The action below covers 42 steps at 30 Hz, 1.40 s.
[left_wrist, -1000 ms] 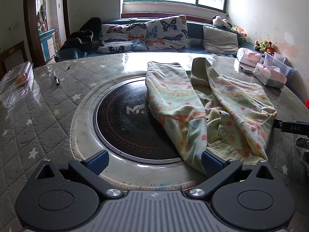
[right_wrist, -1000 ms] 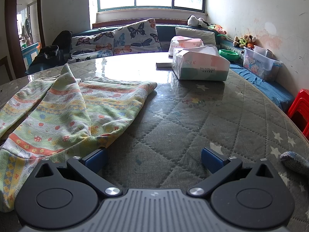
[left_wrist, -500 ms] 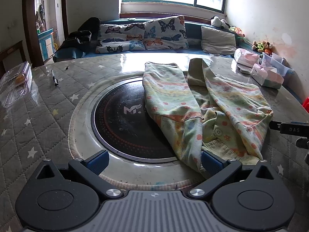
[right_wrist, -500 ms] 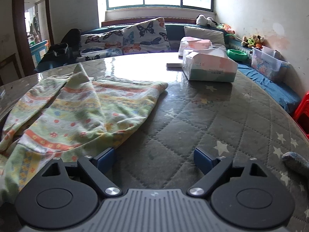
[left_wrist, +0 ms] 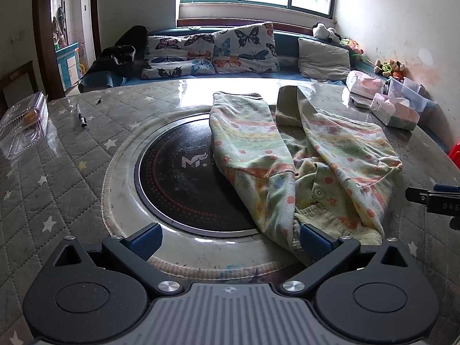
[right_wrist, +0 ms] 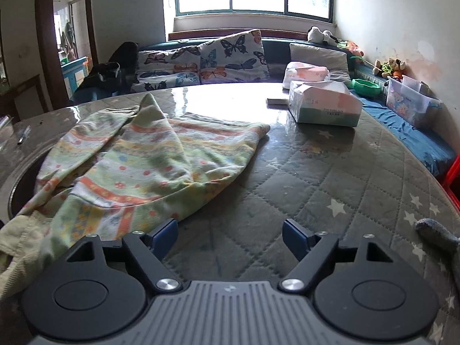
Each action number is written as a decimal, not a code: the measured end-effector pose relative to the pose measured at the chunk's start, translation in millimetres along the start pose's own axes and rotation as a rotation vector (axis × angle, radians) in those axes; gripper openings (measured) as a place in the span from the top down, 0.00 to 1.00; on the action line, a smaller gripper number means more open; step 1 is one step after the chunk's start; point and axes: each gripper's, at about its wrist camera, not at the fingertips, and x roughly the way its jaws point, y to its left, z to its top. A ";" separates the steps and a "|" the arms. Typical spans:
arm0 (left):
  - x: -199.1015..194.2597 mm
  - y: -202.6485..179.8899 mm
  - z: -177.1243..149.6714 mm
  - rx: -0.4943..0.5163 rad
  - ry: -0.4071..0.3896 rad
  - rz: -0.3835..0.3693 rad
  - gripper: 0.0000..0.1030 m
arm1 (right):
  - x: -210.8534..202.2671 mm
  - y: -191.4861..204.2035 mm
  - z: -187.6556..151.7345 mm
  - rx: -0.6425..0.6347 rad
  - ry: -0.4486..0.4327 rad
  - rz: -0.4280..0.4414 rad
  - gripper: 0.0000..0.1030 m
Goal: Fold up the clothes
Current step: 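Move both grippers toward the crumpled pastel striped shirt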
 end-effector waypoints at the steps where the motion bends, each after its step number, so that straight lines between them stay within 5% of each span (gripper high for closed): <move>1: -0.5 -0.1 -0.1 0.000 0.000 0.000 0.00 | -2.8 1.0 -0.5 0.000 -0.003 0.004 0.21; 42: -11.1 -5.2 -3.3 0.023 0.012 -0.006 0.00 | -36.0 47.5 -3.4 -0.103 0.000 0.127 0.40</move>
